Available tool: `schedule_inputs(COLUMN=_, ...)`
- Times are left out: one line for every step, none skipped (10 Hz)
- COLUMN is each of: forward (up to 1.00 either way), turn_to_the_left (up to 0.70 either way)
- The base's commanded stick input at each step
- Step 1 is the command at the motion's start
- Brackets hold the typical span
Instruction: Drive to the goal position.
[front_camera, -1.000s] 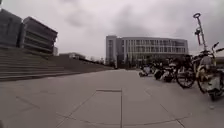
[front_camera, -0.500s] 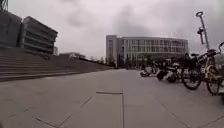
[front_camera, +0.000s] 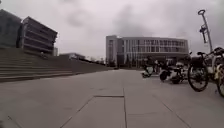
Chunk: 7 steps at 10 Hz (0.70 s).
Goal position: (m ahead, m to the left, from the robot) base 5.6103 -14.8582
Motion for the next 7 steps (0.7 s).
schedule_inputs(forward=0.50, turn_to_the_left=0.00)
schedule_inputs(forward=0.50, turn_to_the_left=0.00)
schedule_inputs(forward=0.50, turn_to_the_left=0.00)
schedule_inputs(forward=0.50, turn_to_the_left=0.00)
schedule_inputs(forward=0.50, turn_to_the_left=0.00)
schedule_inputs(forward=0.50, turn_to_the_left=0.00)
schedule_inputs(forward=0.50, turn_to_the_left=0.00)
